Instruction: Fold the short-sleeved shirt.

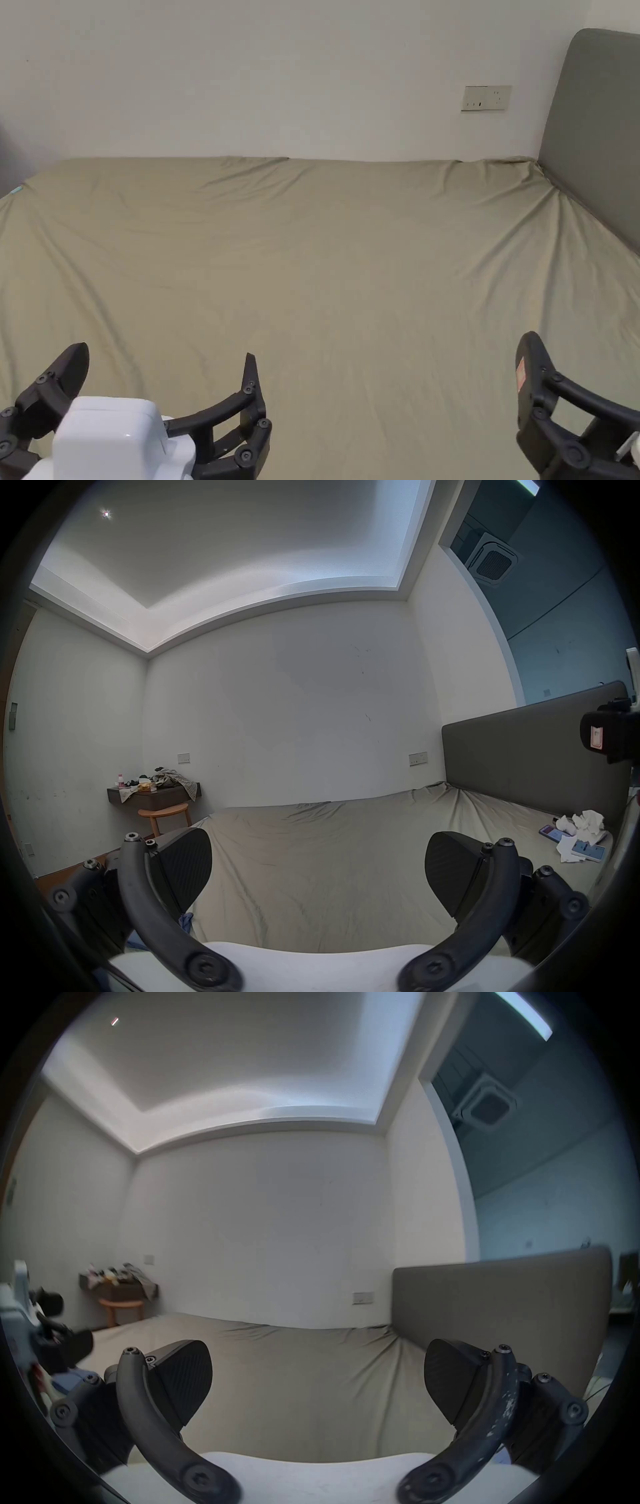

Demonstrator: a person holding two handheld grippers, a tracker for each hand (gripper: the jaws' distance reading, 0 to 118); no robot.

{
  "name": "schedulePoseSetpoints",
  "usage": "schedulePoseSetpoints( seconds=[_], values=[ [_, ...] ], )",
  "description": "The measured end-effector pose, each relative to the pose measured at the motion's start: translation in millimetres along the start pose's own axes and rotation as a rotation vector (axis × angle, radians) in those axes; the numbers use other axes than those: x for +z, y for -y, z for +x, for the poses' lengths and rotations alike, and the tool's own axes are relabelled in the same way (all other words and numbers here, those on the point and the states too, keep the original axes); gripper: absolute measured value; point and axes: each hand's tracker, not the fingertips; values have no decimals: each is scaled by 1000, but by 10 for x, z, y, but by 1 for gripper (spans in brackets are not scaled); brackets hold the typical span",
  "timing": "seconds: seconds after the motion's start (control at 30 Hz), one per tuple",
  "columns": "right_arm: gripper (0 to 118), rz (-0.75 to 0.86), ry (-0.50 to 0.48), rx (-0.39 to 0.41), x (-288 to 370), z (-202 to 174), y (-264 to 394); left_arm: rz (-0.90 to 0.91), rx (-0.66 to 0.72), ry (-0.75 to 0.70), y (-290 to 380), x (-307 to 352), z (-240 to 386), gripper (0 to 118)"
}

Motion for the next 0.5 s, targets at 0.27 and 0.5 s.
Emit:
schedulePoseSetpoints(
  seconds=[0.27,0.5],
  values=[
    [118,-20,-56,-68,-32,44,60,-8,-7,-2,24,-6,-7,118],
    [118,-25,-55,-36,-35,28,69,-12,-1,-7,34,-13,-18,118]
  ],
)
